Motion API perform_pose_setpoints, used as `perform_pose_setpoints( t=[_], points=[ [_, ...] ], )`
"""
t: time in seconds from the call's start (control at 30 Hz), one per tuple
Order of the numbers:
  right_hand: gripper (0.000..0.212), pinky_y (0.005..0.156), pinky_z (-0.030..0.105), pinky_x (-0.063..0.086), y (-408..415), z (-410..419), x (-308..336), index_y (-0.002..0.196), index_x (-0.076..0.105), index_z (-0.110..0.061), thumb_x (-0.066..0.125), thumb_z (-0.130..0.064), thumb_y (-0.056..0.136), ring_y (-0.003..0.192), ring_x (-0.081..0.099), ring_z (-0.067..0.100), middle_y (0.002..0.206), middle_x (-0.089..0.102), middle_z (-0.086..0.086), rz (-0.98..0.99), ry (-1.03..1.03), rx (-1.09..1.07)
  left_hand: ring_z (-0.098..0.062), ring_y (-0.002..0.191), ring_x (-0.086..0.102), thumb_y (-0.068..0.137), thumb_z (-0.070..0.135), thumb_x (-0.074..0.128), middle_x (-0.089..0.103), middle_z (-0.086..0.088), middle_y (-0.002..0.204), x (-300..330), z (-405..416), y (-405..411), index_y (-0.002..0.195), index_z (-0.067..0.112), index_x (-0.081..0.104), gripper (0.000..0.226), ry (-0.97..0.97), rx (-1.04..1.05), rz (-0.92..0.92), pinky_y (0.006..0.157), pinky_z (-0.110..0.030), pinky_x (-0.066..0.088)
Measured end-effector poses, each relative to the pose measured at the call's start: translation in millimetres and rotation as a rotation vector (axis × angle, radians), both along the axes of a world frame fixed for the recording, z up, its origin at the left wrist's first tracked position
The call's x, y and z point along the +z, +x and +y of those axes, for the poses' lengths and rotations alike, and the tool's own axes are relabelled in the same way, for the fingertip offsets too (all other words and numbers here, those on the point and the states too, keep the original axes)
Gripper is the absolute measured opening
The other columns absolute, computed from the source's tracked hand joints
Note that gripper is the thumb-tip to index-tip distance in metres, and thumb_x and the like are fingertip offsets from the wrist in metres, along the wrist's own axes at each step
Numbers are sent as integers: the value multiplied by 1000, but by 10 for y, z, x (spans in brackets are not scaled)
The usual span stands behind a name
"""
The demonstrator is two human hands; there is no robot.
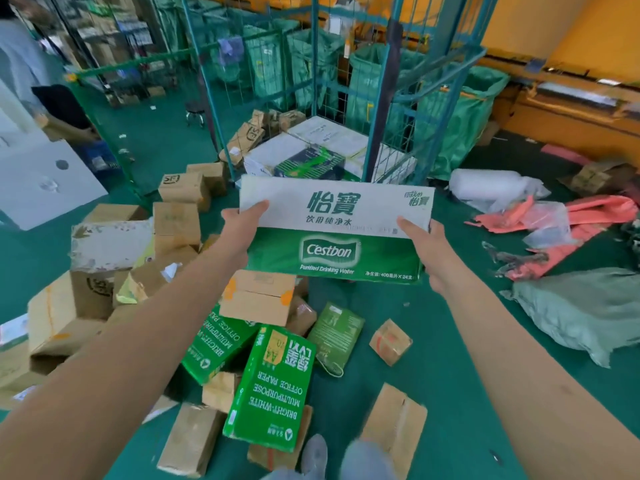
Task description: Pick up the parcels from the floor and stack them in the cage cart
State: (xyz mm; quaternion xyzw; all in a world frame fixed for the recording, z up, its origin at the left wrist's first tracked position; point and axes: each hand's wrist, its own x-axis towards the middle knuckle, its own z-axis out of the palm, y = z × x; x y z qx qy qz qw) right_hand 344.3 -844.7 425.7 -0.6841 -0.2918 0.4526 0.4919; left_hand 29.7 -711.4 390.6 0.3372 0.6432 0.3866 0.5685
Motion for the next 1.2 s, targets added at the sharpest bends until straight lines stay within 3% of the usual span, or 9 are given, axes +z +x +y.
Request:
perform_pose_setpoints(
  t=[0.07, 0.2, 0.37, 0.47, 0.57, 0.67, 0.8, 0.93, 1.2],
  points=[
    [90, 117, 50, 27, 83, 288, 10, 160, 18, -27, 68, -58, 92, 145, 37, 23, 159, 39, -8, 13, 11, 6, -26, 117, 64, 39, 81, 88, 62, 2, 131, -24, 355, 24, 143, 33, 38, 125, -6, -2, 0, 91, -50, 57],
    [91, 115, 50, 28, 210, 839, 0, 160, 18, -28, 69, -59, 91, 144, 37, 23, 159, 39, -8, 37, 13, 43, -26, 110, 64, 67, 63, 81, 61, -2, 125, 380, 488, 224, 139, 26, 31, 95, 50, 48, -13, 90, -52, 59],
    [80, 98, 40, 32, 283, 1492, -83, 157, 24, -25, 67, -53, 95, 127, 44, 19, 140, 46, -9, 56, -18, 120, -32, 101, 71, 67, 60, 82, 66, -7, 123, 299, 986, 236, 142, 25, 39, 92, -27, 113, -43, 67, -50, 63],
    [74, 95, 39, 30, 384, 1944, -169, 151, 33, -28, 70, -55, 92, 128, 47, 21, 136, 50, -10, 50, -47, 186, -32, 101, 69, 79, 54, 78, 63, -8, 125, 327, 1268, 394, 151, 26, 24, 94, -39, 202, -10, 74, -50, 63],
    [87, 102, 44, 35, 576, 2510, -219, 157, 27, -26, 72, -58, 89, 136, 45, 24, 150, 46, -6, 42, -49, 263, -28, 93, 67, 90, 47, 73, 60, -8, 120, 318, 1672, 631, 157, 23, 13, 93, -25, 254, 17, 71, -45, 60],
    [106, 116, 55, 28, 802, 3028, -203, 161, 18, -28, 75, -66, 80, 146, 36, 28, 163, 35, -4, 33, -48, 338, -27, 87, 66, 96, 44, 69, 60, -7, 109, 398, 1983, 901, 153, 20, 18, 80, -42, 295, 49, 71, -44, 60],
    [107, 116, 52, 29, 1055, 3614, -95, 162, 15, -29, 74, -66, 81, 148, 35, 27, 165, 31, -5, 3, -46, 394, -23, 81, 63, 102, 38, 62, 59, -4, 97, 560, 2343, 1198, 124, 23, 28, 44, -55, 334, 28, 77, -44, 58],
    [98, 118, 46, 28, 1147, 3961, 34, 164, 7, -23, 69, -52, 95, 150, 31, 26, 166, 27, -2, -35, -42, 468, -29, 94, 69, 96, 42, 70, 63, -7, 110, 498, 2599, 1253, 150, 20, 20, 77, -21, 423, 6, 83, -50, 61],
    [104, 116, 52, 29, 1130, 4547, 66, 163, 11, -27, 73, -59, 87, 148, 34, 29, 165, 30, -1, -30, -37, 565, -33, 97, 73, 73, 59, 78, 69, -8, 117, 355, 2901, 1104, 140, 23, 39, 85, 13, 524, -26, 75, -52, 63]
  ],
)
